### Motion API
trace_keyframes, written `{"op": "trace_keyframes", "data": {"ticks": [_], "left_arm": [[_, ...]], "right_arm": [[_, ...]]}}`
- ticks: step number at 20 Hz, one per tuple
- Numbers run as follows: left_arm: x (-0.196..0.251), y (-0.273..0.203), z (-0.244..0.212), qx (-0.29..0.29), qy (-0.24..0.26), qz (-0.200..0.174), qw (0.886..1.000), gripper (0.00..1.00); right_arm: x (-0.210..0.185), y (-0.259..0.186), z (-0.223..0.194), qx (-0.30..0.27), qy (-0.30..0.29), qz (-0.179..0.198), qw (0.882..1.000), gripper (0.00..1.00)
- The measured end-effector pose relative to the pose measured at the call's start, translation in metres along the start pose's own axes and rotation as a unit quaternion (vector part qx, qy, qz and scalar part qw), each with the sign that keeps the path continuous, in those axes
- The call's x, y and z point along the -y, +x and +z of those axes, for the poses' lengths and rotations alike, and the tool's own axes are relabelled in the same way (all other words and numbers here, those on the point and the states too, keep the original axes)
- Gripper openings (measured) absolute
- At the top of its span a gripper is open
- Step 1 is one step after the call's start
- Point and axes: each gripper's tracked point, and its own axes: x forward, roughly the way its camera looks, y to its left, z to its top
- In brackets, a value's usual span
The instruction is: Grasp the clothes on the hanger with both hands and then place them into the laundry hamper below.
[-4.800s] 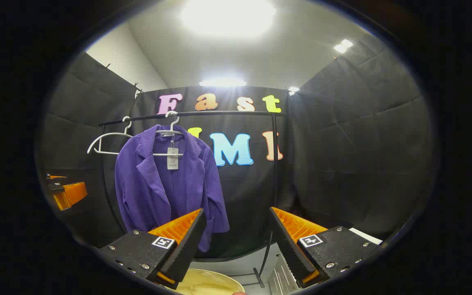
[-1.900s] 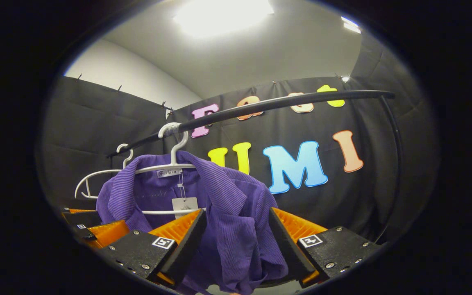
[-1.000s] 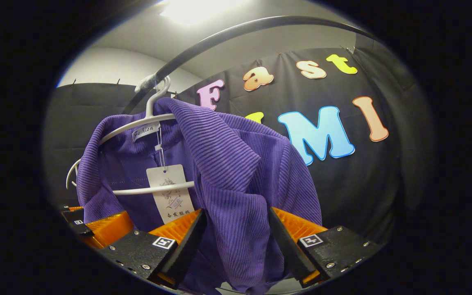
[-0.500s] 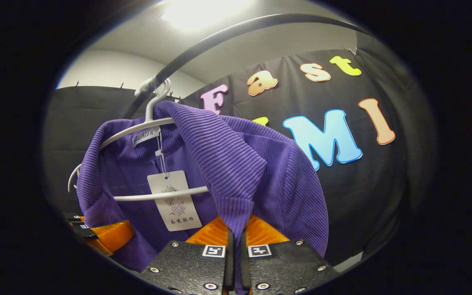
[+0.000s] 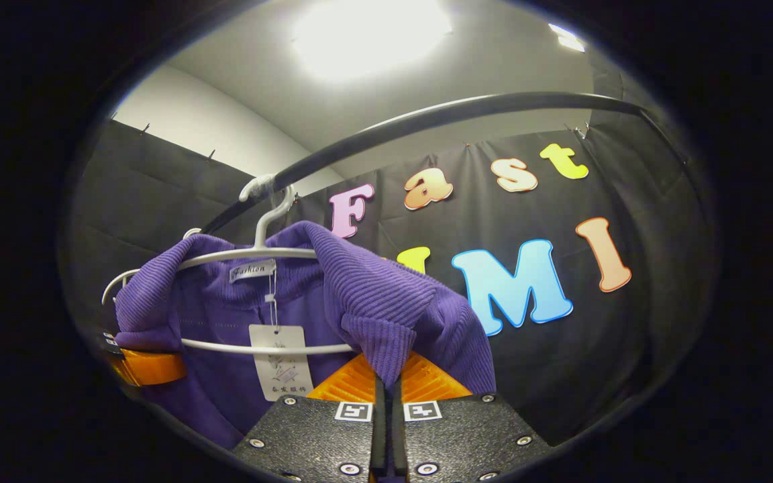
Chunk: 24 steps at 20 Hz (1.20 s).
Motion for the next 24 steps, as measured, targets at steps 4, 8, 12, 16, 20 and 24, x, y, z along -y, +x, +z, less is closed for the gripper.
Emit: {"op": "trace_keyframes", "data": {"ticks": [4,8,12,16,20,24], "left_arm": [[-0.006,-0.015,0.030,0.021,0.016,-0.003,1.000,0.05],[-0.020,-0.027,0.055,0.031,0.013,0.002,0.999,0.05],[-0.045,-0.033,0.078,0.044,0.019,0.019,0.999,0.10],[-0.068,-0.031,0.089,0.046,0.011,0.038,0.998,0.05],[-0.078,-0.032,0.103,0.052,0.034,0.042,0.997,0.10],[-0.088,-0.030,0.111,0.046,0.084,0.036,0.995,0.00]], "right_arm": [[0.019,0.006,0.033,0.040,-0.006,-0.024,0.999,0.03],[0.036,0.015,0.057,0.074,-0.022,-0.040,0.996,0.03],[0.046,0.024,0.068,0.091,-0.042,-0.045,0.994,0.02],[0.060,0.037,0.071,0.099,-0.056,-0.050,0.992,0.02],[0.069,0.039,0.063,0.092,-0.064,-0.057,0.992,0.02],[0.073,0.042,0.054,0.087,-0.082,-0.058,0.991,0.02]]}}
